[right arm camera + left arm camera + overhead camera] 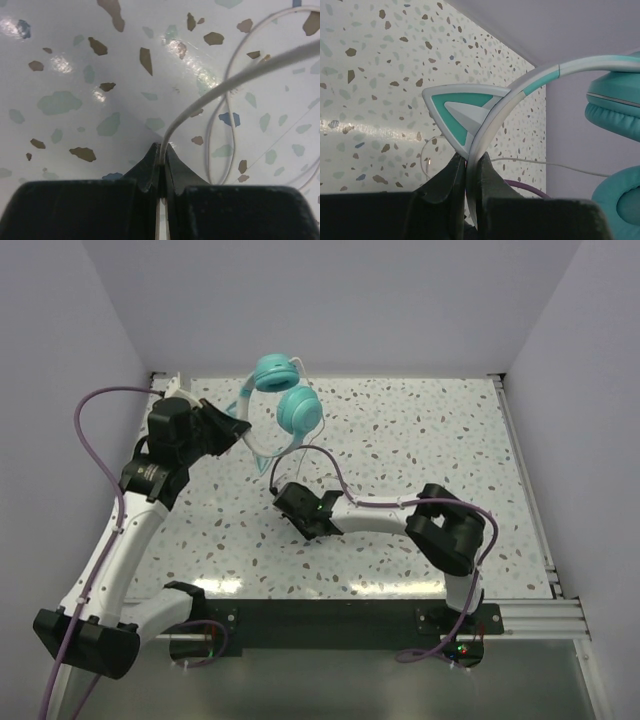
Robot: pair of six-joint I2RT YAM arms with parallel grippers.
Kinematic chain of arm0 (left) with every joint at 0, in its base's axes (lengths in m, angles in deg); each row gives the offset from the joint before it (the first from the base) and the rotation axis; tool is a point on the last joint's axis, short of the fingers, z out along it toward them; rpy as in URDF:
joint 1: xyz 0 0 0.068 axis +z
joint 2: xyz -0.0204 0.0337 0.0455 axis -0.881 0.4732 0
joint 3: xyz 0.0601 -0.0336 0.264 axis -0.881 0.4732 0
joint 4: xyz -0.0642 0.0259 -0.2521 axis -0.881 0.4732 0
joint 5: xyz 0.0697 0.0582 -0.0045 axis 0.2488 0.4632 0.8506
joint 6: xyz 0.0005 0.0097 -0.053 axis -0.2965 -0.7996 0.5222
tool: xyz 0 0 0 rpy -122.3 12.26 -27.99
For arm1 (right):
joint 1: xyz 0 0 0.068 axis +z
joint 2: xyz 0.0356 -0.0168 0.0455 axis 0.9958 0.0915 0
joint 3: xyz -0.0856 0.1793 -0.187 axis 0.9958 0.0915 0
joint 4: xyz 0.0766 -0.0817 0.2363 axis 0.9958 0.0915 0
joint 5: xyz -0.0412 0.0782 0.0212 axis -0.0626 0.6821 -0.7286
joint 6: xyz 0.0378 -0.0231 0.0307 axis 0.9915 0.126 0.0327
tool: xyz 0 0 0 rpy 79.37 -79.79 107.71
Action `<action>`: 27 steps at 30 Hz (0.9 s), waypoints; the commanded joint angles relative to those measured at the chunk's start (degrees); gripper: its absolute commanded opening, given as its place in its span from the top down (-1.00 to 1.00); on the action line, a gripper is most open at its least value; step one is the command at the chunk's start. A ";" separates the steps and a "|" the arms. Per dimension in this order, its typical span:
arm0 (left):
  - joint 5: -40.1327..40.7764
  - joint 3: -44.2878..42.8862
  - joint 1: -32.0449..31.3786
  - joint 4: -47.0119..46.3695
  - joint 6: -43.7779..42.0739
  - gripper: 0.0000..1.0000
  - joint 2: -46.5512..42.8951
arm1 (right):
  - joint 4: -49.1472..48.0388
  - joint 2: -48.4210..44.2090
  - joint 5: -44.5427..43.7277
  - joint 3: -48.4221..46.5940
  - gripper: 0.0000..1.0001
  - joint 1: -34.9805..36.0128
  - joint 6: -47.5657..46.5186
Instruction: Wrap the headphones
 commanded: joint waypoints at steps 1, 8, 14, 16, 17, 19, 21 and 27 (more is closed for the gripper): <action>-6.38 -0.21 0.92 -11.08 5.84 1.00 0.20 | -1.52 0.55 1.71 -0.87 1.00 1.00 -2.18; -4.47 -1.26 1.71 -13.64 10.05 1.00 0.90 | -1.61 2.39 5.14 -2.63 1.00 3.45 -3.15; 2.04 -3.11 3.03 -14.17 13.75 1.00 2.92 | -1.08 1.52 3.73 -1.49 1.00 8.11 -3.06; 4.41 -3.20 3.12 -14.35 13.93 1.00 3.36 | -1.35 0.73 3.82 -0.70 1.00 8.99 -2.27; 8.34 -3.37 3.12 -14.26 13.41 1.00 3.36 | -1.26 -0.23 3.73 0.17 1.00 9.17 -2.01; 12.40 -4.68 3.12 -12.24 11.30 1.00 4.06 | -0.99 -1.81 3.30 1.23 1.00 9.96 -1.65; 18.03 -5.83 3.12 -10.57 9.81 1.00 4.59 | -0.65 -4.54 3.03 2.73 1.00 10.49 -1.65; 30.42 -6.36 3.12 -8.46 2.25 1.00 5.65 | 3.74 -13.05 -0.22 5.63 1.00 11.89 -0.69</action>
